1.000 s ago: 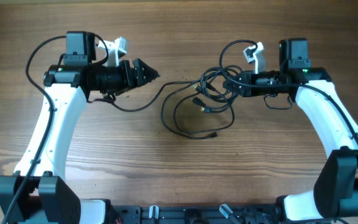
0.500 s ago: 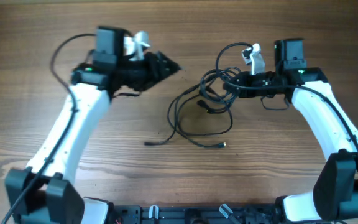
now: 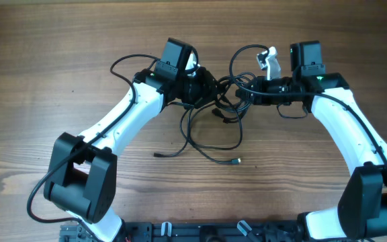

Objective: Untangle cables

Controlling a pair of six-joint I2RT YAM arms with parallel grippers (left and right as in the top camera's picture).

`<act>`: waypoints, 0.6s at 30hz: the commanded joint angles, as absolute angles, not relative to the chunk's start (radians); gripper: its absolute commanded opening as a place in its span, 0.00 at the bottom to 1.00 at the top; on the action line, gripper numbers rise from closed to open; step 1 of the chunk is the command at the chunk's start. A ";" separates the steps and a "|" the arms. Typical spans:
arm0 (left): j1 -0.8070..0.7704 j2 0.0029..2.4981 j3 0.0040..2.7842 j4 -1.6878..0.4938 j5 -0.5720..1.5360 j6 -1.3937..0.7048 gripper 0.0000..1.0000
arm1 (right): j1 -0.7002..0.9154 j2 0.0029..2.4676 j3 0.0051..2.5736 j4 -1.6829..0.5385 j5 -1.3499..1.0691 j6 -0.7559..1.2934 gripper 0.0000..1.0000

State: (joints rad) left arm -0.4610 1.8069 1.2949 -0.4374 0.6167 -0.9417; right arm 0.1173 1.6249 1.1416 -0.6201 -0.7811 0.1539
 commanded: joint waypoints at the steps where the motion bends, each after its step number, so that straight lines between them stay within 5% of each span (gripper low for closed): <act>1: -0.469 1.819 1.306 -0.430 0.608 -0.947 0.33 | 0.121 1.595 1.163 -0.613 -0.839 0.160 0.04; 6: -0.487 1.820 1.305 -0.454 0.548 -0.920 0.04 | 0.121 1.595 1.163 -0.611 -0.867 0.159 0.04; 9: -0.486 1.820 1.305 -0.475 0.464 -0.912 0.04 | 0.120 1.595 1.163 -0.611 -0.870 0.159 0.06; 13: -0.462 1.819 1.305 -0.471 0.370 -0.867 0.04 | 0.116 1.573 1.174 -0.611 -0.865 0.178 0.39; 18: -0.432 1.810 1.306 -0.467 0.346 -0.868 0.04 | 0.080 1.518 1.193 -0.587 -0.823 0.327 0.49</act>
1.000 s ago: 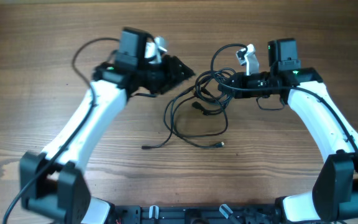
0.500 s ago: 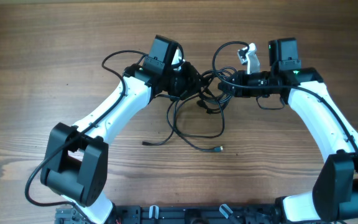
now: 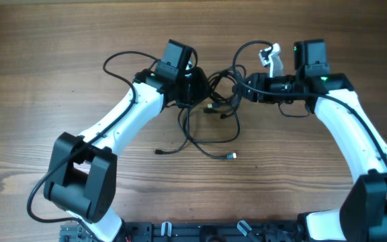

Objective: Untangle cables

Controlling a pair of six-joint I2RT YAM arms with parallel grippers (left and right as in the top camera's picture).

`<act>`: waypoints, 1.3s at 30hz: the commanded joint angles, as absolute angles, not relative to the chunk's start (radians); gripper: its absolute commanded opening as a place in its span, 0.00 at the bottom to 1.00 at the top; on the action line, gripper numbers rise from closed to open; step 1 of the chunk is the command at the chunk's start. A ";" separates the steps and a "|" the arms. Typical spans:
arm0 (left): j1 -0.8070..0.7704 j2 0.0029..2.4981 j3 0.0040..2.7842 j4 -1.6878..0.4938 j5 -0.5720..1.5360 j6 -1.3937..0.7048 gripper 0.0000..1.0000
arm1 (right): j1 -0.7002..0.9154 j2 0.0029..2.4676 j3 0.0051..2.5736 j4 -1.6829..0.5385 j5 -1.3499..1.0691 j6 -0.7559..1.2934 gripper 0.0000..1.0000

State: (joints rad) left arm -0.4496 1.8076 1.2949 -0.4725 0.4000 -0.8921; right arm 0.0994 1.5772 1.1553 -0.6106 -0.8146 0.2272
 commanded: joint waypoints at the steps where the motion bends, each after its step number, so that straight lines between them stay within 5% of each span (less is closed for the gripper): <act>1: -0.432 1.800 1.306 -0.467 0.332 -0.867 0.04 | 0.079 1.512 1.193 -0.565 -0.825 0.372 0.49; 18: -0.507 1.637 1.306 -0.487 0.252 -0.845 0.04 | 0.235 1.560 1.189 -0.382 -0.621 0.692 0.38; 32: -0.509 1.626 1.306 -0.495 0.253 -0.845 0.04 | 0.234 1.766 1.189 -0.334 -0.374 0.813 0.42; 39: -0.506 1.626 1.306 -0.515 0.252 -0.830 0.04 | 0.227 1.821 1.190 -0.304 -0.451 0.453 0.41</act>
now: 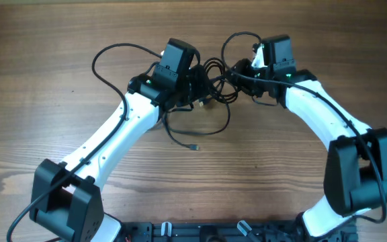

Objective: Untangle cables

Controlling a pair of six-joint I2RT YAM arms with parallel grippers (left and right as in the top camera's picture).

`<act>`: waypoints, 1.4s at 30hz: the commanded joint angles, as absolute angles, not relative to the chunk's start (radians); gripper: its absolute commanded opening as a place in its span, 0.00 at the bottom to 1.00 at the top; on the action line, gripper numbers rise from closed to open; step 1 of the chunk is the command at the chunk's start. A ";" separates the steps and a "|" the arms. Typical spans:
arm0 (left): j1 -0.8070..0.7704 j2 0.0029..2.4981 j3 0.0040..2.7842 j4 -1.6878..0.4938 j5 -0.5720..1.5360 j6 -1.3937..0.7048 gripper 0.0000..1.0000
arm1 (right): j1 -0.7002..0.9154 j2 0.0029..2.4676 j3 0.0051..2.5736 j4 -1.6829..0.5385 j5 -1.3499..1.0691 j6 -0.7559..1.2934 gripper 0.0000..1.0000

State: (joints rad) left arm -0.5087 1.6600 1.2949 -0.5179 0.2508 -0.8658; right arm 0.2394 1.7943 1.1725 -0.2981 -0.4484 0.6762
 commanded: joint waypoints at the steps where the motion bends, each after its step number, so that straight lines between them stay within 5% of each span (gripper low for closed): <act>1: -0.506 1.626 1.306 -0.514 0.252 -0.813 0.04 | 0.214 1.816 1.190 -0.307 -0.477 0.402 0.42; 7: -0.482 1.623 1.306 -0.514 0.313 -0.698 0.04 | 0.074 1.793 1.192 -0.386 -0.678 0.200 0.45; 15: -0.450 1.621 1.306 -0.423 0.707 -0.458 0.04 | 0.039 1.749 1.219 -0.405 -0.814 0.128 0.54; 20: -0.383 1.621 1.306 -0.452 0.962 -0.452 0.04 | 0.004 1.623 1.246 -0.431 -0.926 -0.155 0.59; 27: -0.333 1.621 1.306 -0.451 1.165 -0.487 0.04 | 0.075 1.595 1.246 -0.485 -0.907 -0.283 0.63; 31: -0.331 1.621 1.306 -0.395 1.262 -0.519 0.04 | 0.109 1.596 1.246 -0.487 -0.760 -0.273 0.54; 34: -0.327 1.621 1.306 -0.370 1.282 -0.531 0.04 | 0.110 1.594 1.246 -0.443 -0.545 -0.076 0.18; 37: -0.291 1.621 1.306 -0.398 1.213 -0.531 0.04 | 0.066 1.569 1.246 -0.391 -0.517 0.073 0.07; 42: -0.219 1.621 1.306 -0.659 0.604 -0.532 0.04 | -0.048 1.406 1.246 -0.373 -0.487 0.242 0.04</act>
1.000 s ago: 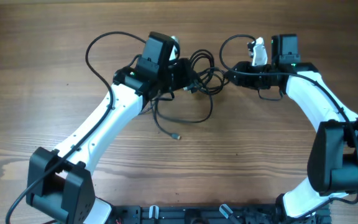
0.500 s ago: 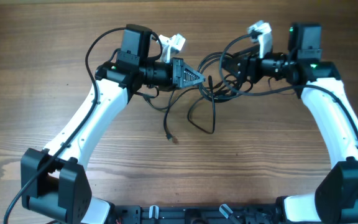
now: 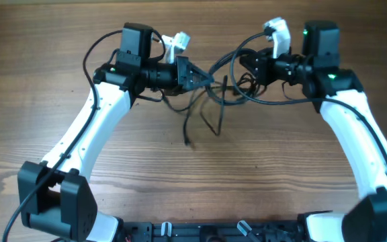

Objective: Untangle cables

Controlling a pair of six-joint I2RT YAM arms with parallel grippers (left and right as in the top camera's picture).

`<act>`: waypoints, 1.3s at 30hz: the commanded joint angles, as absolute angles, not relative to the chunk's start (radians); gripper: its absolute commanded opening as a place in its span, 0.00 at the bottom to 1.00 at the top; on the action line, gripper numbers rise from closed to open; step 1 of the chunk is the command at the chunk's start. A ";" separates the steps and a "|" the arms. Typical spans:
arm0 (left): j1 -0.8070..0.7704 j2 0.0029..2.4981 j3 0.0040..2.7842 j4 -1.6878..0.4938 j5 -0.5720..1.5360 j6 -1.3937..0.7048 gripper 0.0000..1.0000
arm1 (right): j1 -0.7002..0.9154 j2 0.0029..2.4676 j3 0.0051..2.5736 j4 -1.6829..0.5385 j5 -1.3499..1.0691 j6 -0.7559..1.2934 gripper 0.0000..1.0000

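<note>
A tangle of thin black cables (image 3: 215, 93) hangs stretched between my two grippers above the wooden table (image 3: 193, 181). My left gripper (image 3: 192, 74) points right and is shut on the cables at the knot's left side. My right gripper (image 3: 247, 68) points left and is shut on a cable loop at the right side. Loose ends dangle down from the knot, one with a plug (image 3: 187, 140) near the table. A white plug (image 3: 177, 42) sticks up behind the left gripper, and a white plug (image 3: 275, 30) sticks up by the right one.
The arms' own black leads arc off each wrist at the far side. Both arm bases and a black rail (image 3: 200, 232) sit along the near edge.
Both grippers have moved apart, the left one to the left and the right one to the right. The cable bundle is now pulled taut between them and lifted, its loose ends drawn in.
At first both grippers gripped the cable heap at the far middle, loose ends spread on the table. Then both arms sat closer together and further left, the heap bunched. Now they stand wide apart with the tangle stretched between them.
</note>
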State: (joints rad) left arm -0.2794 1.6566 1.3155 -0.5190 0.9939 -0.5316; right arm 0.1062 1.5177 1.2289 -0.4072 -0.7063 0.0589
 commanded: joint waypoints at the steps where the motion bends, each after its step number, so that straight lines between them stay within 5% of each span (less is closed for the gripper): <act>1: -0.218 1.621 1.306 -0.716 0.448 -0.548 0.04 | -0.068 1.359 1.246 -0.386 -0.432 0.294 0.04; 7: -0.218 1.621 1.306 -0.865 0.011 -0.584 0.04 | -0.095 1.221 1.246 -0.498 -0.224 0.315 0.04; 17: -0.218 1.615 1.321 -0.857 0.002 -0.473 0.06 | -0.095 1.301 1.246 -0.619 -0.389 0.213 0.04; 20: -0.218 1.600 1.369 -0.873 0.002 -0.439 0.23 | -0.089 1.338 1.246 -0.586 -0.541 0.113 0.05; 21: -0.218 1.587 1.407 -0.885 0.002 -0.419 0.42 | -0.080 1.353 1.246 -0.576 -0.559 0.093 0.09; 24: -0.218 1.563 1.483 -0.909 0.008 -0.396 0.77 | -0.075 1.373 1.246 -0.561 -0.553 0.089 0.63; 27: -0.218 1.535 1.514 -0.915 0.057 -0.396 0.83 | -0.076 1.377 1.246 -0.558 -0.479 0.141 0.82; 31: -0.218 1.503 1.522 -0.902 0.195 -0.337 1.00 | -0.076 1.376 1.247 -0.574 -0.522 0.176 0.83; 34: -0.216 1.501 1.548 -0.905 0.360 -0.258 1.00 | -0.075 1.376 1.247 -0.639 -0.648 0.157 0.79; 39: -0.186 1.500 1.556 -0.973 0.167 -0.473 0.87 | -0.001 1.383 1.245 -0.911 -0.690 0.021 0.72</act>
